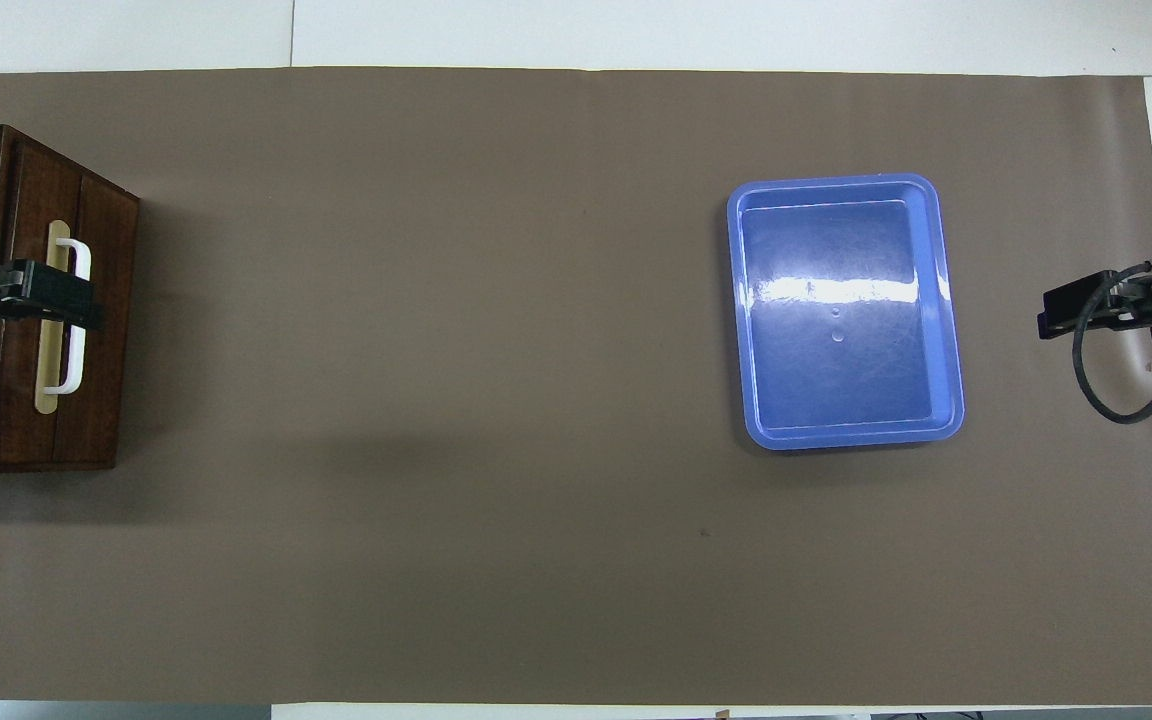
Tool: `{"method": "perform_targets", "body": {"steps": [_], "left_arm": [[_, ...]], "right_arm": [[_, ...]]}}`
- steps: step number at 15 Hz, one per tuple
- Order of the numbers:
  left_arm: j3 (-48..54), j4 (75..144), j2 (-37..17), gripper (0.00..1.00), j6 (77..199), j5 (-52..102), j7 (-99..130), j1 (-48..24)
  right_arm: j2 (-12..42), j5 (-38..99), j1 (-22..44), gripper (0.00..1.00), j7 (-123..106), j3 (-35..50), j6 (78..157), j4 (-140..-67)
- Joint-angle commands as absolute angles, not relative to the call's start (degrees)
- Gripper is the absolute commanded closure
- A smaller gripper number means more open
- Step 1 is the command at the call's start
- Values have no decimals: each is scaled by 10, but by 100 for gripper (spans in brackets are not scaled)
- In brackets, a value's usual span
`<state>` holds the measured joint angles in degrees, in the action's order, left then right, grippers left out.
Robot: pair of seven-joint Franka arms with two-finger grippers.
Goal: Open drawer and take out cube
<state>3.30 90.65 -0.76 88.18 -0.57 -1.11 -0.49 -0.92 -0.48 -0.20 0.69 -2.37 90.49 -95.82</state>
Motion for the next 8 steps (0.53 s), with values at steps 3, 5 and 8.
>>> {"method": "perform_targets", "body": {"steps": [3,5,8], "left_arm": [[29,902,-14,0,891,-10,-6,-19],[28,925,-9,0,930,-27,-7,-25],[30,969,-13,0,1001,-138,-7,-57]], "right_arm": [[-6,-1,-10,0,-5,-21,895,-950],[-6,-1,-11,0,-5,-21,895,-950],[-6,-1,-11,0,-5,-22,895,-952]]}}
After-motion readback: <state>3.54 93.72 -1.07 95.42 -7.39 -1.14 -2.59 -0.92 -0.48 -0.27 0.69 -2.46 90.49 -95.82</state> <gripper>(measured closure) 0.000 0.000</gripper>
